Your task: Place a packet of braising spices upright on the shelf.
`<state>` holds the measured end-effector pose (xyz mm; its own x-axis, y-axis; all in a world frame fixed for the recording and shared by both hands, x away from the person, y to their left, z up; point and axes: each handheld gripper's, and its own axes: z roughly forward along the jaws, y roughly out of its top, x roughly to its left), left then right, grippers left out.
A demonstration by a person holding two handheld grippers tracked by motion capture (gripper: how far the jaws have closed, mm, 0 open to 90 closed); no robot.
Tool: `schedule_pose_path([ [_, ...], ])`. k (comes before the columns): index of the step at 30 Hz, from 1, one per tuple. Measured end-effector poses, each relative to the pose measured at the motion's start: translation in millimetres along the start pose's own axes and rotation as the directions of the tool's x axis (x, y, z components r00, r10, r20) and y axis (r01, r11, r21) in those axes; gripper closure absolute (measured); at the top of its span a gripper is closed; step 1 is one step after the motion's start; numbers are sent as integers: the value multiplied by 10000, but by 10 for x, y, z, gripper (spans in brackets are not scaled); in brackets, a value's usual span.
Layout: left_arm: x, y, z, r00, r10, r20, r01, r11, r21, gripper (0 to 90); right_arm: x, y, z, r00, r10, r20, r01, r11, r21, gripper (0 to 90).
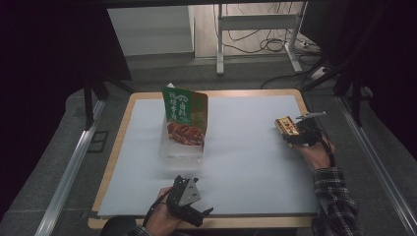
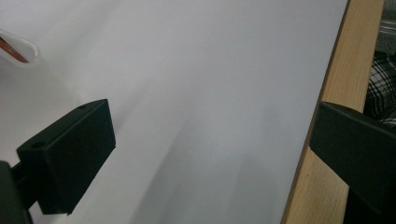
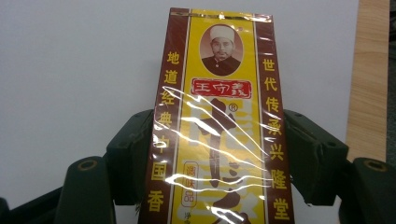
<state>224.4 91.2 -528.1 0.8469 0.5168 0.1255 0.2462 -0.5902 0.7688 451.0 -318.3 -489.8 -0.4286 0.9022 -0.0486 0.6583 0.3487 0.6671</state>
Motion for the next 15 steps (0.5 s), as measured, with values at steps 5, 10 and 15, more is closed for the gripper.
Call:
schedule_pose_path([
  [5, 1, 0, -1, 10000, 7, -10, -7, 10000, -3, 4, 85, 3, -35, 9994, -174, -316, 172, 9998, -59, 311],
  [10, 1, 0, -2, 10000, 7, -7, -7, 10000, -21, 4, 184, 5, -62, 9972, -462, -591, 455, 9989, -134, 311],
  [15, 5, -1, -7, 10000, 10, -24, -10, 10000, -22, 4, 294, -16, -89, 9929, -736, -933, 722, 9972, -180, 311],
])
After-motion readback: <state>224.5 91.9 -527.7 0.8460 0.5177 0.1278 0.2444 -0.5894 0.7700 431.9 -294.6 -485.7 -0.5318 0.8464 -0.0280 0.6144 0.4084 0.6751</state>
